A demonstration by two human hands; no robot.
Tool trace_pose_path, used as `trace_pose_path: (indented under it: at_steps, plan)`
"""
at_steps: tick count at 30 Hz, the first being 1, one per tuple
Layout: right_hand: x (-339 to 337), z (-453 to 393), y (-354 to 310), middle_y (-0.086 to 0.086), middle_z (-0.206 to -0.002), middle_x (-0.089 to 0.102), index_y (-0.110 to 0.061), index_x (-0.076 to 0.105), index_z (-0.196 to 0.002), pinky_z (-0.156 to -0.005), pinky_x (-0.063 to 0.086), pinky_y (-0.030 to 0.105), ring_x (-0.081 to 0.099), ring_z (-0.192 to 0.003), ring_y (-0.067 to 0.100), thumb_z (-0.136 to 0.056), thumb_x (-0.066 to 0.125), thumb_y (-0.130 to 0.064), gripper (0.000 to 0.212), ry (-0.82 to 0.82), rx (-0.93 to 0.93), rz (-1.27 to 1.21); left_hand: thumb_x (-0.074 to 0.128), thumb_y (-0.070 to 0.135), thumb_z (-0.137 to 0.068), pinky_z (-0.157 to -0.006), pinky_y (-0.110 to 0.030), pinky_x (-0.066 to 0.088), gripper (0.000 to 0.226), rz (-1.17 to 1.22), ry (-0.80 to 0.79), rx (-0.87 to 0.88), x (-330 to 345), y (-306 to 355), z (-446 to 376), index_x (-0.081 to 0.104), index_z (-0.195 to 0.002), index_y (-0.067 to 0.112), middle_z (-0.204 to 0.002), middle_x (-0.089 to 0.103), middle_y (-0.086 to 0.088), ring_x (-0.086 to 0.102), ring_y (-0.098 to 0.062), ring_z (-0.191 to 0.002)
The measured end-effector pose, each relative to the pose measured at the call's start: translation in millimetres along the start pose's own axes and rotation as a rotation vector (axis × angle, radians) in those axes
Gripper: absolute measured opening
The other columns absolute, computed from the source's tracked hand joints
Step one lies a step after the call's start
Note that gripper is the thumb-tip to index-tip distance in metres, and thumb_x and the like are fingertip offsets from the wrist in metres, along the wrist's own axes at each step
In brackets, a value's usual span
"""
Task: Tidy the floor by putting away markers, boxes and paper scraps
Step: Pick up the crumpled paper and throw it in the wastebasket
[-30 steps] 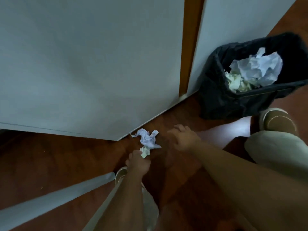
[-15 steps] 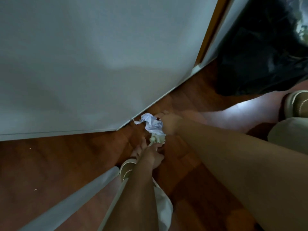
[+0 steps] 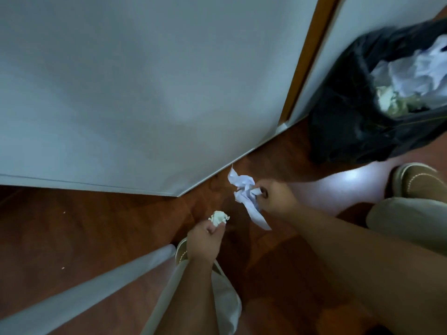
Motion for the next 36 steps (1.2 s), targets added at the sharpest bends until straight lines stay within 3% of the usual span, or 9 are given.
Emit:
trace_pose_path:
  at_steps: [3, 6, 9, 18, 22, 25, 29, 33, 36]
  plan:
    - [-58, 34, 0, -0.001, -0.085, 0.064, -0.016, 0.070, -0.090, -0.065, 0.046, 0.025, 0.061, -0.074, 0.015, -0.083, 0.061, -0.014, 0.011, 0.142, -0.030, -0.053, 0.069, 0.028, -0.085, -0.056, -0.035, 0.041, 0.040, 0.040, 0.055, 0.039, -11, 34, 12, 0.038, -0.062, 0.018, -0.052, 0.043, 0.005, 0.044, -0.018, -0.052]
    - [-117, 64, -26, 0.001, -0.085, 0.064, -0.014, 0.073, -0.088, -0.064, 0.046, 0.025, 0.060, -0.072, 0.015, -0.082, 0.067, -0.012, 0.009, 0.223, -0.165, -0.066, 0.067, 0.027, -0.088, -0.064, -0.033, 0.049, 0.023, 0.166, 0.086, 0.004, -13, 75, 34, 0.047, -0.099, 0.026, -0.076, 0.068, 0.002, 0.066, -0.022, -0.072]
    - [-187, 101, -57, 0.001, -0.082, 0.066, -0.011, 0.075, -0.084, -0.066, 0.045, 0.018, 0.061, -0.070, 0.010, -0.080, 0.072, -0.008, 0.007, 0.365, -0.317, -0.117, 0.065, 0.027, -0.090, -0.083, -0.033, 0.053, 0.044, 0.301, 0.138, 0.057, -15, 130, 59, 0.050, -0.131, 0.027, -0.102, 0.072, 0.007, 0.067, -0.017, -0.093]
    - [-420, 202, -22, 0.005, -0.090, 0.059, -0.018, 0.070, -0.091, -0.067, 0.044, 0.013, 0.054, -0.070, 0.004, -0.084, 0.060, 0.007, 0.028, 0.950, -0.396, -0.488, 0.058, 0.016, -0.091, -0.088, -0.040, 0.058, 0.048, 0.629, 0.176, 0.493, -17, 357, 140, 0.056, -0.126, 0.049, -0.116, 0.069, 0.013, 0.068, -0.009, -0.099]
    - [-456, 181, 16, -0.001, -0.100, 0.059, -0.018, 0.072, -0.091, -0.072, 0.047, 0.015, 0.058, -0.081, -0.002, -0.081, 0.056, 0.010, 0.033, 0.886, -0.307, -0.351, 0.062, 0.027, -0.091, -0.101, -0.036, 0.049, 0.048, 0.442, 0.228, 0.586, -16, 434, 141, 0.051, -0.134, 0.045, -0.127, 0.061, 0.009, 0.060, -0.013, -0.115]
    - [-437, 137, 41, -0.006, -0.097, 0.064, -0.022, 0.073, -0.093, -0.075, 0.044, 0.027, 0.060, -0.088, 0.017, -0.082, 0.055, 0.002, 0.032, 0.628, -0.170, -0.173, 0.063, 0.034, -0.091, -0.111, -0.038, 0.038, 0.067, 0.218, 0.075, 0.478, 26, 439, 119, 0.031, -0.149, 0.041, -0.145, 0.039, -0.004, 0.046, -0.023, -0.131]
    - [-415, 106, 74, -0.015, -0.077, 0.064, -0.033, 0.073, -0.079, -0.090, 0.028, 0.037, 0.047, -0.093, 0.011, -0.085, 0.047, -0.016, 0.032, 0.343, 0.104, 0.243, 0.062, 0.038, -0.091, -0.113, -0.045, 0.034, 0.074, 0.203, 0.011, 0.248, 63, 396, 105, 0.021, -0.153, 0.031, -0.157, 0.023, -0.008, 0.035, -0.030, -0.140]
    - [-466, 100, 97, -0.004, -0.079, 0.068, -0.022, 0.068, -0.081, -0.082, 0.026, 0.036, 0.054, -0.088, 0.021, -0.080, 0.041, -0.014, 0.028, 0.575, 0.239, 0.008, 0.059, 0.029, -0.095, -0.112, -0.040, 0.037, 0.065, 0.431, -0.076, 0.014, 92, 364, 101, 0.030, -0.152, 0.020, -0.153, 0.038, -0.008, 0.042, -0.026, -0.137]
    - [-462, 75, 143, 0.003, -0.089, 0.058, -0.020, 0.058, -0.091, -0.076, 0.036, 0.033, 0.053, -0.084, 0.027, -0.082, 0.045, -0.028, 0.017, 0.464, 0.395, -0.217, 0.058, 0.027, -0.095, -0.110, -0.043, 0.040, 0.051, 0.580, -0.094, -0.066, 103, 361, 101, 0.045, -0.144, 0.020, -0.147, 0.047, -0.004, 0.049, -0.024, -0.131]
Point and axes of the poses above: each hand's wrist, its own z-axis away from the middle knuckle, its own x-axis out of the palm, y = z × x, the point moved 10 cm from there along -z, towards the middle knuckle
